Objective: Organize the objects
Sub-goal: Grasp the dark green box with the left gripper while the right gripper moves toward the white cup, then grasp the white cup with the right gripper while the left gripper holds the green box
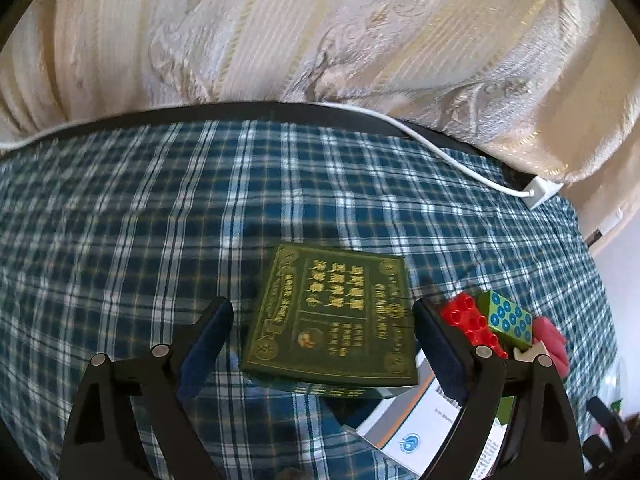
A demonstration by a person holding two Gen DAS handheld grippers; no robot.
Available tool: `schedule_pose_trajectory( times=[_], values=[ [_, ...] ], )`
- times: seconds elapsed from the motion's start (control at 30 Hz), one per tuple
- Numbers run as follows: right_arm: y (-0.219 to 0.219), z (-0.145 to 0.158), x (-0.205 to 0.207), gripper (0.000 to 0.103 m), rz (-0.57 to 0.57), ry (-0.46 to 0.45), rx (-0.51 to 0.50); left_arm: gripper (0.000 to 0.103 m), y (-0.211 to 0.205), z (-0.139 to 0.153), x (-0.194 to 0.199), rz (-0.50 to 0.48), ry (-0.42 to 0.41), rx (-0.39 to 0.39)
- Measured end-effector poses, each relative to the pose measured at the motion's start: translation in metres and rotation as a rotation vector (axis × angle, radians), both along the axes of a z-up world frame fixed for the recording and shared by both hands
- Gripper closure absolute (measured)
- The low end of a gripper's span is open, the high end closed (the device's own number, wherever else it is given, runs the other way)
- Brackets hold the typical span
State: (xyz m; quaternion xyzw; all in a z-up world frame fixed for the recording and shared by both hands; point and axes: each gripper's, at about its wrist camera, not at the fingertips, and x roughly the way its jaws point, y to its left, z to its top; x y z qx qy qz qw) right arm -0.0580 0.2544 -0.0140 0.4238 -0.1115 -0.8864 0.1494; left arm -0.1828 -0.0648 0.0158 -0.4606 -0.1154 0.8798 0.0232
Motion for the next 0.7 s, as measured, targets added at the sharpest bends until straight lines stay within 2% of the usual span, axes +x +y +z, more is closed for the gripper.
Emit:
schedule_pose_trajectory(
  times=[0.2,0.27,0.4,0.57,0.7],
  values=[
    [-0.011,0.001,-0.015,0.003,0.011,0.013,0.006,0.014,-0.002,-0.002,0.001,0.015,0.001,-0.014],
    [-0.016,0.003,-0.020,0.003,0.019,0.019,0.006,0.018,-0.001,-0.002,0.001,0.015,0.002,-0.034],
    [-0.029,0.008,-0.026,0.003,0.052,0.043,0.013,0.033,-0.001,-0.001,0.002,0.025,0.007,-0.051],
    [-0.047,0.013,-0.031,0.004,0.098,0.058,0.026,0.033,-0.002,-0.001,0.004,0.028,0.009,-0.051],
    [-0.062,0.015,-0.035,0.013,0.139,0.059,0.047,0.033,0.000,0.003,0.007,0.024,0.024,-0.075]
  ],
)
